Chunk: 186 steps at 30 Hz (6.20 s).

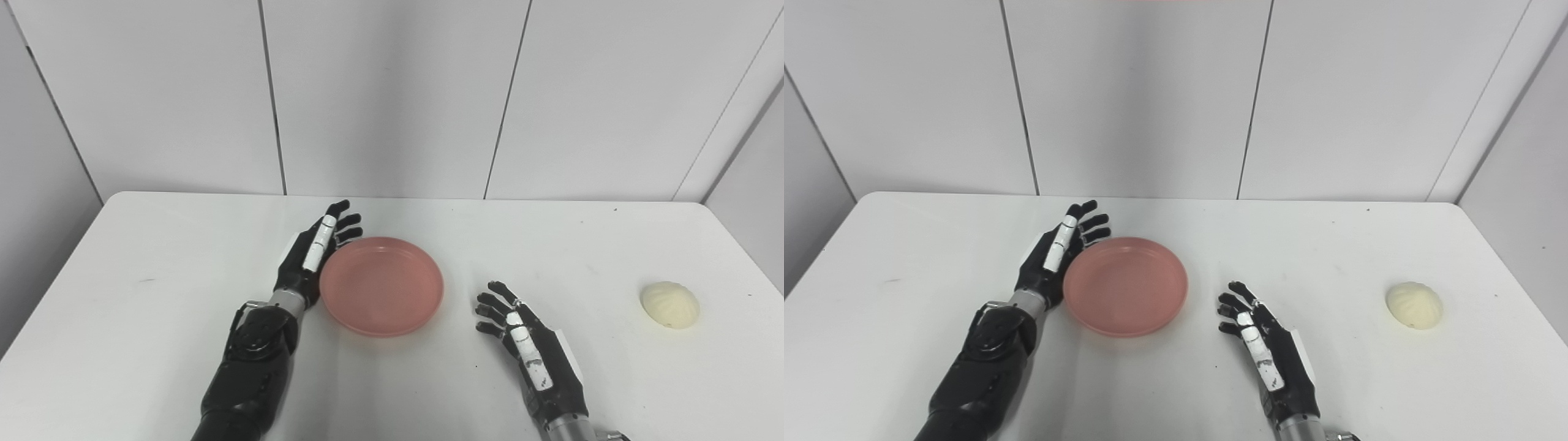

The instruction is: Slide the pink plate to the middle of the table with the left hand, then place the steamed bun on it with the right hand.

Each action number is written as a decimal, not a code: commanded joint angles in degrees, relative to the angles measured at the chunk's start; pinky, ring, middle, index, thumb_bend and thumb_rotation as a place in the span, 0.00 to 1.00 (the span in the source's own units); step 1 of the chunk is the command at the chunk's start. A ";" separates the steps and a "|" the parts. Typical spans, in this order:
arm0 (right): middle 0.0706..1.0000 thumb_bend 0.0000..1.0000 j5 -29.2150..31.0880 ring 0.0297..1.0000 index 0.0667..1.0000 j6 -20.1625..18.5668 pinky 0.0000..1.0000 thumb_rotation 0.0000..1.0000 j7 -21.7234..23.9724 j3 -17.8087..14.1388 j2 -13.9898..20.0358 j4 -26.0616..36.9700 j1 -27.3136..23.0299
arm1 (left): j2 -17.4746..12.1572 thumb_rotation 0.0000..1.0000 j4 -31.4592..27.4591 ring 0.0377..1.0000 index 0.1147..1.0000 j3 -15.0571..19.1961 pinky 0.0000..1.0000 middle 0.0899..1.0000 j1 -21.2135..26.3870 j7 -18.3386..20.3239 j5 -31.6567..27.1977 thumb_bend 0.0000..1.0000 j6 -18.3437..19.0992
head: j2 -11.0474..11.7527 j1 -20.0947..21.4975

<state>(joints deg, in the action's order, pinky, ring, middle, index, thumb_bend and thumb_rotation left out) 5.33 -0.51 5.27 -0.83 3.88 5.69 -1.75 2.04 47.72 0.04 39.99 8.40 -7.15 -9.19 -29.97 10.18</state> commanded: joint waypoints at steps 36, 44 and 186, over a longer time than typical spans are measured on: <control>0.91 0.72 -27.86 0.87 0.87 15.82 0.80 0.91 -17.77 0.59 1.69 -2.92 -5.52 | -1.54 0.88 1.59 0.83 0.87 1.55 0.83 0.84 -2.03 3.90 -1.00 0.68 -0.33 | 3.93 8.56; 0.84 0.85 -33.75 0.81 0.90 -3.05 0.75 0.85 -10.58 -6.12 10.78 12.75 -10.39 | -0.91 0.89 1.09 0.82 0.87 1.63 0.82 0.83 -2.21 3.42 -1.04 0.65 0.30 | 4.11 8.23; 0.43 0.57 -52.02 0.22 0.58 -26.39 0.17 0.00 17.18 -0.84 36.97 -9.85 -18.01 | -1.54 0.83 5.28 0.79 0.88 1.26 0.74 0.81 -1.13 6.48 -0.99 0.71 1.53 | 2.85 8.05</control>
<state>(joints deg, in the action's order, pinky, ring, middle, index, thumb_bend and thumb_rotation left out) -45.95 -26.46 21.39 -1.17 39.31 -5.66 -19.66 0.67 51.15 1.37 40.73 14.38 -7.87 -11.91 -27.07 18.28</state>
